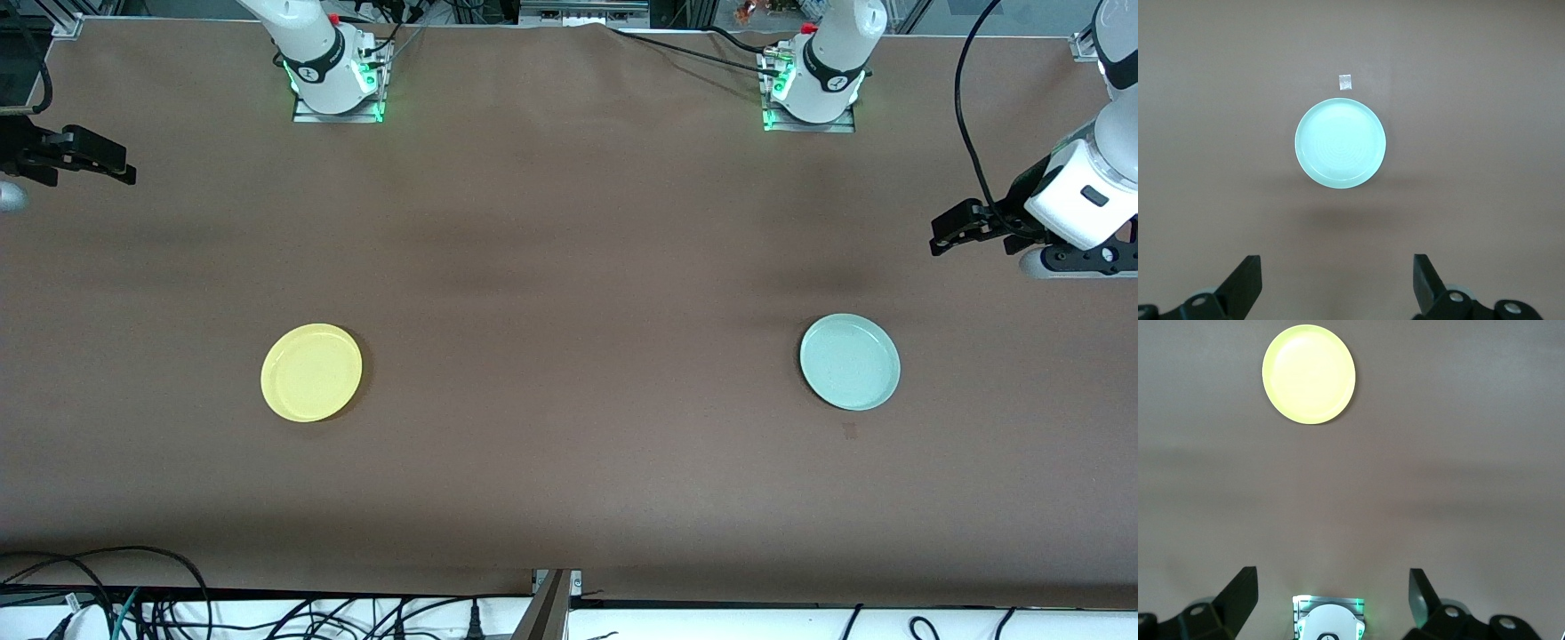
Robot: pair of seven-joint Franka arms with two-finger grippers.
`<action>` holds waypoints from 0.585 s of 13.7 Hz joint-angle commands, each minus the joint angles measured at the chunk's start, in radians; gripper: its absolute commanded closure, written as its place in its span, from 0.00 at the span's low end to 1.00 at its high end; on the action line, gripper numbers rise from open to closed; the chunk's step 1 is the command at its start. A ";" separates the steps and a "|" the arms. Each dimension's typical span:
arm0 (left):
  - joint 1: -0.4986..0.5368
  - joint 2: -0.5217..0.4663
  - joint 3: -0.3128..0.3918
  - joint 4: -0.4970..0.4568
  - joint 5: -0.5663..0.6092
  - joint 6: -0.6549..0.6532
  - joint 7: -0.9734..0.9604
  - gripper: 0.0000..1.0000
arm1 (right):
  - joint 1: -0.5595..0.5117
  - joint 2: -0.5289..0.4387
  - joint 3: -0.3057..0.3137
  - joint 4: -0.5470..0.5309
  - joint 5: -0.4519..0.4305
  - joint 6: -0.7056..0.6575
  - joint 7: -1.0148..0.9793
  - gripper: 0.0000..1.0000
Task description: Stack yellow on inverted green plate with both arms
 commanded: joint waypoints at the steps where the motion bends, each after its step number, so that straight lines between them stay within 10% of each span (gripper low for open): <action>1: 0.002 0.016 -0.002 0.036 -0.007 -0.026 0.016 0.00 | -0.013 0.008 0.005 0.023 0.012 -0.010 0.011 0.00; 8: 0.007 0.024 -0.002 0.036 -0.008 -0.026 0.016 0.00 | -0.013 0.009 0.005 0.026 0.007 -0.008 0.015 0.00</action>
